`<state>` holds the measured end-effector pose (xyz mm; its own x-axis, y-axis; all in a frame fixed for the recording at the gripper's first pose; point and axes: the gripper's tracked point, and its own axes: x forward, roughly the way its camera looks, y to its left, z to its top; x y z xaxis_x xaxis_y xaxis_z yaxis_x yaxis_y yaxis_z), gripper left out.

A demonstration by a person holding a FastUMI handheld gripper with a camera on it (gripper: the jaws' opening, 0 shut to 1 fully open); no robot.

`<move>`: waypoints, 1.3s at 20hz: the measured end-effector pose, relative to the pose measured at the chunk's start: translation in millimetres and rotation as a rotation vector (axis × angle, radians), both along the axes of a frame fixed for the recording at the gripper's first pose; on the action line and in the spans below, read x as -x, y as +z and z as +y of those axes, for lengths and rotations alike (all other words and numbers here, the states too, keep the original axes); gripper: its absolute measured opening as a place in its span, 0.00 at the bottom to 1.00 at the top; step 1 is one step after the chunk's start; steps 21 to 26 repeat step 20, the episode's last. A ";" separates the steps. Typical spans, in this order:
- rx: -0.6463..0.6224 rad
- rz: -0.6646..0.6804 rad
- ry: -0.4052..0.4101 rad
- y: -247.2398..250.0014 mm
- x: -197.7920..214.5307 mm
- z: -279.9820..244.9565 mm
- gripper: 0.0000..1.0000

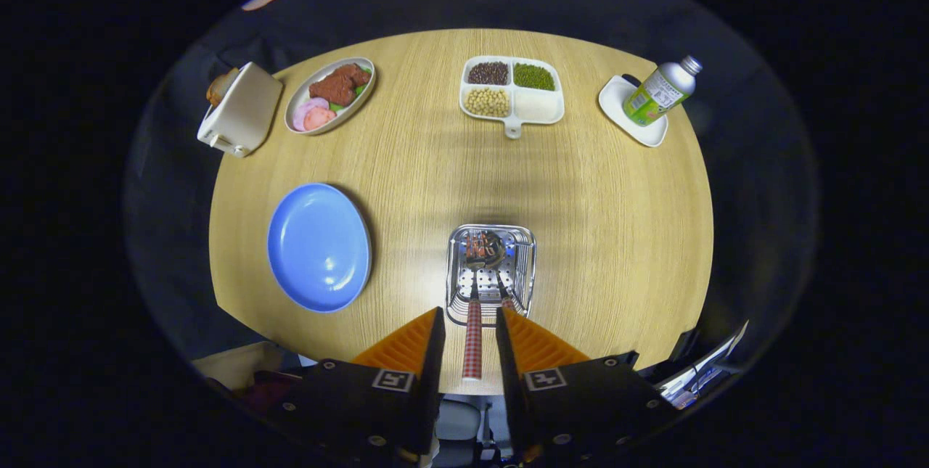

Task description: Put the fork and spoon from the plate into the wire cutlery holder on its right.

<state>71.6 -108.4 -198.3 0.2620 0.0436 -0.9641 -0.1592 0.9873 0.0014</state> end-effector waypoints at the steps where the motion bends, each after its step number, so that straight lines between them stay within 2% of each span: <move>1: -0.009 -0.058 0.002 11.4 -4.1 -1.9 0.56; 3: -0.026 -0.168 -0.010 33.4 -11.7 -6.4 0.85; 4: -0.046 -0.228 -0.026 46.6 -15.7 -6.5 0.95; 5: -0.069 -0.289 -0.041 60.3 -19.3 -6.0 1.00; 8: -0.102 -0.490 -0.084 101.3 -28.9 -15.3 0.99; 11: -0.035 -0.695 -0.079 139.2 -29.6 -35.8 0.99; 16: -0.041 -0.931 -0.133 180.2 -15.0 -45.8 0.99; 20: -0.092 -1.035 -0.181 193.0 -1.4 -51.3 0.99; 26: -0.092 -1.035 -0.181 193.0 -1.4 -51.3 0.99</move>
